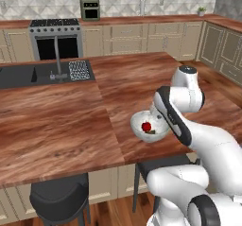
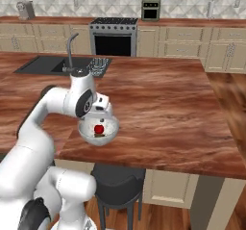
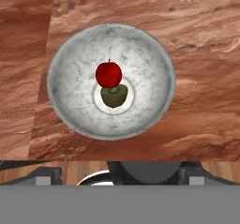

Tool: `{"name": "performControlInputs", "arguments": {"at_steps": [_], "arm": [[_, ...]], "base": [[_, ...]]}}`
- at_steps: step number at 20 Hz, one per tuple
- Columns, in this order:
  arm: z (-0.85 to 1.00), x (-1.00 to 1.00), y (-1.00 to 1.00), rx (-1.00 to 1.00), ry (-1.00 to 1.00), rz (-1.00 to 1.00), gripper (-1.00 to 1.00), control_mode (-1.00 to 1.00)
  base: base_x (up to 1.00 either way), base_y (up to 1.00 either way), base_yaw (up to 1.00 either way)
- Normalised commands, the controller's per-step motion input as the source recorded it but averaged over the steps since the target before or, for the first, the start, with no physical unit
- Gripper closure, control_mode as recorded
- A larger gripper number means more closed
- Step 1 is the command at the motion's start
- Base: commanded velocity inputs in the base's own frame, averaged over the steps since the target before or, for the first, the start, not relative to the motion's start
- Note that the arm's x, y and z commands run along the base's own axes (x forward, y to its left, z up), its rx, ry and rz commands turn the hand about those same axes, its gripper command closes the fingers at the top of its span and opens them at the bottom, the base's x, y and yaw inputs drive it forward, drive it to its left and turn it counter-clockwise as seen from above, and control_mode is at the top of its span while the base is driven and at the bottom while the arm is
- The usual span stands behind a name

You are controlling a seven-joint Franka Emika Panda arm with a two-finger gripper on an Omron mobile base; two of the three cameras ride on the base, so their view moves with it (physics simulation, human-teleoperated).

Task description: Take the fruits from the plate on the dining counter and place two fruits in each bowl.

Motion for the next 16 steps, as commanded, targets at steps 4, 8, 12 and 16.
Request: {"name": "performControlInputs", "arguments": {"at_steps": [4, 8, 12, 16], "arm": [[0.93, -0.65, 0.21, 0.00, -0.27, 0.00, -1.00, -1.00], [0.75, -0.64, 0.18, 0.00, -0.10, 0.00, -1.00, -1.00], [0.46, -0.54, 0.00, 0.00, 0.01, -0.03, -1.00, -1.00], [0.49, -0.38, 0.00, 0.00, -0.02, 0.00, -1.00, -1.00]], "base": [[0.00, 0.00, 0.00], [0.00, 0.00, 0.00], [0.00, 0.00, 0.00], [0.00, 0.00, 0.00]]}}
